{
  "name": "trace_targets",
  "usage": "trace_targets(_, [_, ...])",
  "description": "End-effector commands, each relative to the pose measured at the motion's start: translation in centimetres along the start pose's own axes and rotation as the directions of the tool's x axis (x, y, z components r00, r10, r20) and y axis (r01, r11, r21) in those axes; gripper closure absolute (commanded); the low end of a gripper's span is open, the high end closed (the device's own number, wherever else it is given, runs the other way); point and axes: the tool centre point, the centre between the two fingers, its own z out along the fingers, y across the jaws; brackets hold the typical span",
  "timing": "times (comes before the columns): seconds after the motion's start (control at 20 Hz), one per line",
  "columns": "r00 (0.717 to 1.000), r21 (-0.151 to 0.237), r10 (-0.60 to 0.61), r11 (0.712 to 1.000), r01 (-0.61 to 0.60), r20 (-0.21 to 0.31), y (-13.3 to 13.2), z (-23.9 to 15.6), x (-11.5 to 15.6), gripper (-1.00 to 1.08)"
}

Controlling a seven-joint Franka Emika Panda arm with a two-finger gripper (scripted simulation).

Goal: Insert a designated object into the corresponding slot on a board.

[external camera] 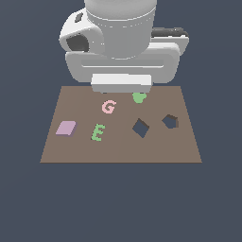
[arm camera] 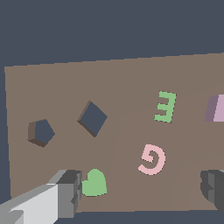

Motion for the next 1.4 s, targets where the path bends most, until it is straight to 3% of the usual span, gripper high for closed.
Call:
trace_targets(0.0, [1.000, 0.000, 0.000, 1.000, 0.000, 0.000, 0.0, 0.0, 0.0, -0.92])
trace_targets(0.45, [1.000, -0.006, 0.031, 1.000, -0.031, -0.001, 2.7, 1.9, 1.0, -0.92])
trace_targets(1.05, [0.989, -0.026, 0.148, 0.989, -0.148, -0.007, 13.2, 8.6, 4.0, -0.92])
trace_targets(1.35, [0.982, -0.031, 0.189, 0.982, -0.189, -0.010, 16.9, 10.8, 4.9, -0.92])
